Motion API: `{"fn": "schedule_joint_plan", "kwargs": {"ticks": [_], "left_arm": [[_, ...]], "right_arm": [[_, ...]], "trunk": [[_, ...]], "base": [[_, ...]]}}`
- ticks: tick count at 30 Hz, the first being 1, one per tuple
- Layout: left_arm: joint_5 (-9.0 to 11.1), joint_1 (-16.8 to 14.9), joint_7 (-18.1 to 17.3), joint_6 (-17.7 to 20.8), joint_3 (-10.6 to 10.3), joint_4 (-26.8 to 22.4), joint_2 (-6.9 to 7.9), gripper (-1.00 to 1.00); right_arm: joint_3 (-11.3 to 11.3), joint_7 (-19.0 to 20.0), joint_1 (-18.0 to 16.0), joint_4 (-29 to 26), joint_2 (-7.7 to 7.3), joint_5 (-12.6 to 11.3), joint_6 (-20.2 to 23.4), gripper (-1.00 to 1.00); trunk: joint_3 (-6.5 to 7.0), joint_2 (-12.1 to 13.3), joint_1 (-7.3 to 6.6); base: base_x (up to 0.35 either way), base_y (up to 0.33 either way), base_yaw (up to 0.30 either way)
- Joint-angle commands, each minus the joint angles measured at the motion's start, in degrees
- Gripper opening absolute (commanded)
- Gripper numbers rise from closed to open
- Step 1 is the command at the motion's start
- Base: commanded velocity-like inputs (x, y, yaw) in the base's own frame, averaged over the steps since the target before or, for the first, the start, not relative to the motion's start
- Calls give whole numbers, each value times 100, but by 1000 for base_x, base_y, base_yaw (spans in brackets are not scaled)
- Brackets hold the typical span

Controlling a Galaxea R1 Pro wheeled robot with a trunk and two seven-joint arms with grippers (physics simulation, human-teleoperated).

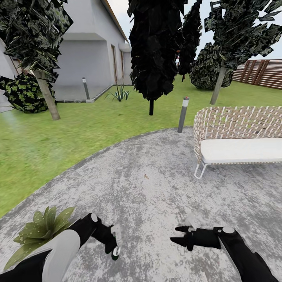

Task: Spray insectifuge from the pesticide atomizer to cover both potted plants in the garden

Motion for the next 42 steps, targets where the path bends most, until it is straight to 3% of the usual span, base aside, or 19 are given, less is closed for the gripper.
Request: {"fn": "schedule_joint_plan", "kwargs": {"ticks": [1,5,8,12,16,17,21,23,29,35,42], "left_arm": [[-65,-2,-89,-81,-5,-10,3,-100],[-62,-2,-166,-222,-645,-7,-9,-100],[-57,-2,-178,-275,-881,-4,-68,-100],[-56,-2,-187,-487,-937,5,-181,-100],[-57,-2,-521,-736,-951,-1,-272,-100],[-58,-2,-596,-820,-952,-2,-287,-100],[-52,-2,-679,-1015,-955,-16,-330,-100],[-48,-6,-786,-1023,-953,-54,-340,-100],[-17,-10,-1630,-1000,-953,-765,-446,-100],[-16,-5,-1731,-985,-953,-869,-669,-100],[-20,-4,-1737,-986,-961,-858,-684,-100]], "right_arm": [[114,26,-8,-91,-1,8,119,-100],[948,33,-13,-675,6,9,268,-100],[1149,33,-14,-969,21,9,572,-100],[1206,33,-14,-1276,171,9,689,-100],[1218,33,-14,-1370,322,14,705,-100],[1218,33,-14,-1374,331,21,706,-100],[1224,33,-14,-1378,341,543,707,-100],[1227,33,-14,-1379,337,661,707,-100],[1219,33,-14,-1379,332,702,707,-100],[1210,30,-14,-1379,339,710,704,-100],[1210,27,-14,-1379,341,712,705,-100]], "trunk": [[-5,-2,-1],[-5,-2,-1],[-5,-2,-1],[-5,-2,-1],[-5,-2,-1],[-5,-2,-1],[-5,-2,-1],[-5,-2,-1],[-5,-2,-1],[-5,-2,-1],[-5,-2,-1]], "base": [[0,0,0],[0,0,0],[0,0,0],[0,0,0],[0,0,0],[0,0,0],[0,0,0],[0,0,0],[0,0,0],[0,0,0],[0,0,0]]}}
